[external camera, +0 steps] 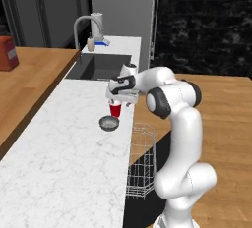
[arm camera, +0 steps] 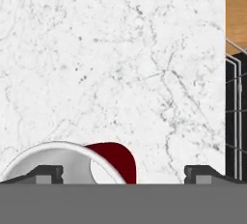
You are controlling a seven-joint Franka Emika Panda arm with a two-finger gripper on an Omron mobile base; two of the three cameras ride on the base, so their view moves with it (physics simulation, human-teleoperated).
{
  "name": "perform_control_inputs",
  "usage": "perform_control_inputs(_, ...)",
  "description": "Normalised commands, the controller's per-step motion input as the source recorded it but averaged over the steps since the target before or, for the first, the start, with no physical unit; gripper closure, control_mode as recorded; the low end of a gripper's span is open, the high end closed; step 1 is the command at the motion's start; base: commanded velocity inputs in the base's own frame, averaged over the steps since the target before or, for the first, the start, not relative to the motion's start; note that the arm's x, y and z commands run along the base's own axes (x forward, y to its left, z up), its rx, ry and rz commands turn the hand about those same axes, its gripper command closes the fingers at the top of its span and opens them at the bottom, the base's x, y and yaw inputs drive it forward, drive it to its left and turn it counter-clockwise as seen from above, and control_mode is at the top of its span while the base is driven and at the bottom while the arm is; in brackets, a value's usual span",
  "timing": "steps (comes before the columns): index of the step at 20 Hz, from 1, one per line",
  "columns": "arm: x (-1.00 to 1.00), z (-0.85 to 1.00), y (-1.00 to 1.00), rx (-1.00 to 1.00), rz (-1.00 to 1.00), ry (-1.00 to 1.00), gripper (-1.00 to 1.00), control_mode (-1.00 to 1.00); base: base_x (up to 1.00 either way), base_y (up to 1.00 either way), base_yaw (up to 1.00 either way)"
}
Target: Pick up the cup and bowl from the counter, place them in the dishwasher, and close the dishwasher door.
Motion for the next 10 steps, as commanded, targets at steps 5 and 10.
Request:
perform_control_inputs(5, 0.0, -0.32, 0.02, -0.01, 0.0, 0.01, 1.0, -1.0, 0.0, 0.0, 0.0)
perform_control_inputs(10, -0.1, -0.03, 0.0, 0.0, 0.0, -0.01, 1.0, -1.0, 0.0, 0.0, 0.0)
